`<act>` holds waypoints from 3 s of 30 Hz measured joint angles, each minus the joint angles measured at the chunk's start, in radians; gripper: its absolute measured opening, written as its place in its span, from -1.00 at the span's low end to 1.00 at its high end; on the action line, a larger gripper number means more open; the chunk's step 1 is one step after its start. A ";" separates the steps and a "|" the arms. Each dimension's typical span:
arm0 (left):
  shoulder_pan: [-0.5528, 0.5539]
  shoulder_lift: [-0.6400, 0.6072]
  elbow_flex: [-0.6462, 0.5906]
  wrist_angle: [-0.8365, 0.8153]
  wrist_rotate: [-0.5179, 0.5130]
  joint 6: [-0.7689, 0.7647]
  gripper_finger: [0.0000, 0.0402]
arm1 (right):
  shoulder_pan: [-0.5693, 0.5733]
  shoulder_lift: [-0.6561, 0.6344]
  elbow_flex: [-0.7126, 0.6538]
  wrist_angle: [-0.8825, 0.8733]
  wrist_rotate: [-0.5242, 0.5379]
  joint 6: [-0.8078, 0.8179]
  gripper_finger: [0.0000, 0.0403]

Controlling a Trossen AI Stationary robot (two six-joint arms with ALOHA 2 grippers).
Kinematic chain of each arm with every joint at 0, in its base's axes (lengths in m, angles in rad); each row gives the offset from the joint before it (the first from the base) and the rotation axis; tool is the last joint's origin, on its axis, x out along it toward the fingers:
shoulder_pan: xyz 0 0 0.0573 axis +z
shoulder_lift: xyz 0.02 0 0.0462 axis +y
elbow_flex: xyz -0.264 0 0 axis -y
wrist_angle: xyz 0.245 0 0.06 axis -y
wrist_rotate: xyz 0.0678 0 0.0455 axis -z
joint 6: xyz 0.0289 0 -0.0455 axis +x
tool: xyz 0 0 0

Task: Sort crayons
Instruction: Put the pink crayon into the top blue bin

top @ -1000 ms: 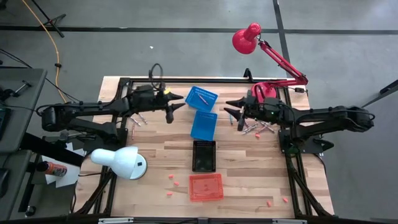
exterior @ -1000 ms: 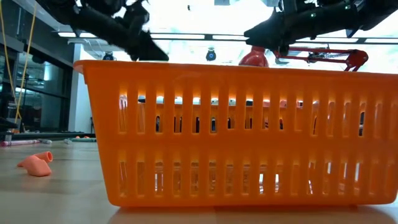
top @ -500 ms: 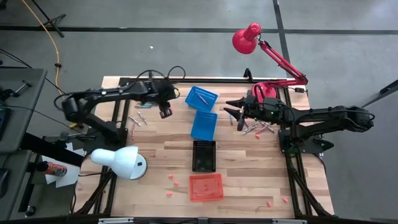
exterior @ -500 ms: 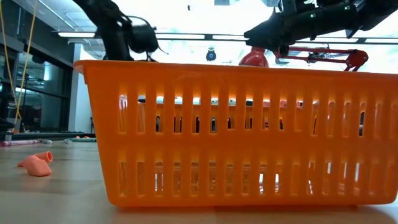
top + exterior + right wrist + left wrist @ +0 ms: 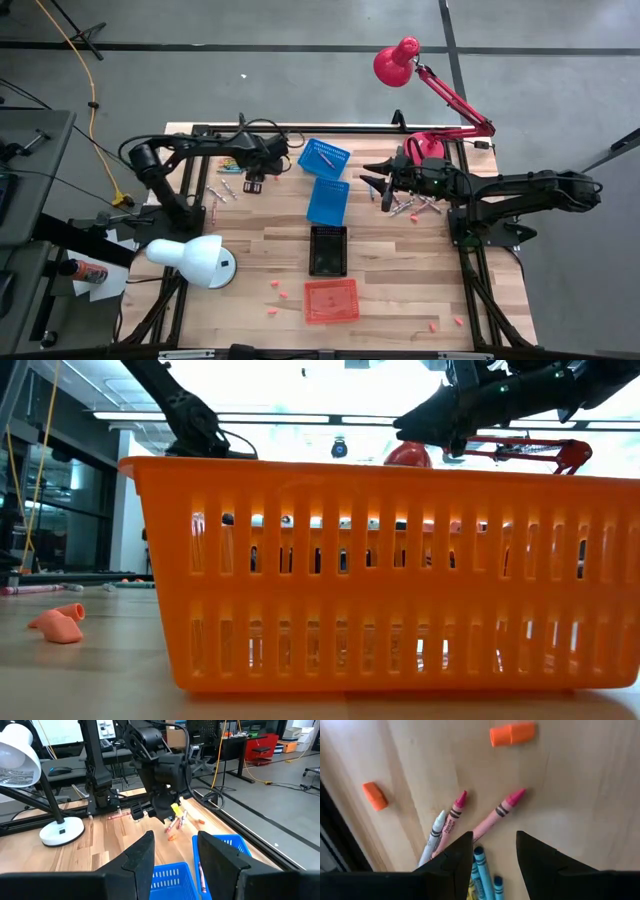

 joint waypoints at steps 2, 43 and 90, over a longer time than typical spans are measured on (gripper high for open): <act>0.000 0.023 0.000 -0.003 -0.004 0.026 -0.32 | 0.000 0.000 0.000 -0.002 0.000 0.000 -0.28; -0.002 0.070 0.001 0.030 -0.020 0.058 -0.99 | 0.000 0.000 0.000 -0.026 0.001 0.025 -0.28; -0.147 -0.450 -0.125 0.856 0.748 -0.392 -1.00 | 0.000 0.022 0.001 0.019 -0.039 -0.008 -0.28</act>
